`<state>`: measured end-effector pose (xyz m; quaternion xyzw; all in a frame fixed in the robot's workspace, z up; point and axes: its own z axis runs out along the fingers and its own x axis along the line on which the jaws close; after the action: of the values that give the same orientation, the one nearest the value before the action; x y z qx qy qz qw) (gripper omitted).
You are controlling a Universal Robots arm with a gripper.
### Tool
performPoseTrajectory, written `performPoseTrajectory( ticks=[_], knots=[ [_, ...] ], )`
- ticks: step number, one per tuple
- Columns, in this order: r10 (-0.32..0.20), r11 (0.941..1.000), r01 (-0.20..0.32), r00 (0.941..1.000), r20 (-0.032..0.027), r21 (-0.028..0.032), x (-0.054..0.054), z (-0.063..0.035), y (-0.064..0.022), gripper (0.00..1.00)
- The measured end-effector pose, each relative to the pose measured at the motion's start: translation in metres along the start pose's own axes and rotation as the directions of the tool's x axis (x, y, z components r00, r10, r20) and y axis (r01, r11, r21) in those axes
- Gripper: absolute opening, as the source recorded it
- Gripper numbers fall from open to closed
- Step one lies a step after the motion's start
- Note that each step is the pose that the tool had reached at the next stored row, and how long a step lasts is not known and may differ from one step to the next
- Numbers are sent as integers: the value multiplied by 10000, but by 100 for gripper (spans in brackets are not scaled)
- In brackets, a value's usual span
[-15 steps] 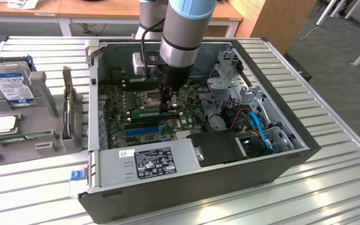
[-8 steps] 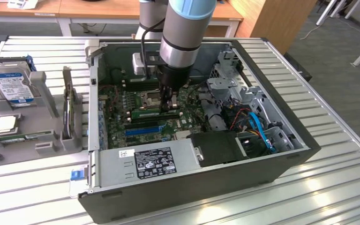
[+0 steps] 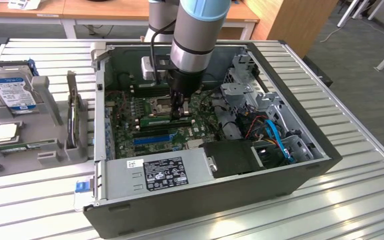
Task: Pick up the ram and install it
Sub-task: 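Insert the ram into the slot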
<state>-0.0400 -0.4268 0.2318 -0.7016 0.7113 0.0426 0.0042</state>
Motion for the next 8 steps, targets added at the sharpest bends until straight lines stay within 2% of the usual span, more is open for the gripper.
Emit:
performPoseTrajectory(
  ticks=[8],
  knots=[
    [1,10000,-1,10000,-2,-1,-1,0,1,12]
  ],
)
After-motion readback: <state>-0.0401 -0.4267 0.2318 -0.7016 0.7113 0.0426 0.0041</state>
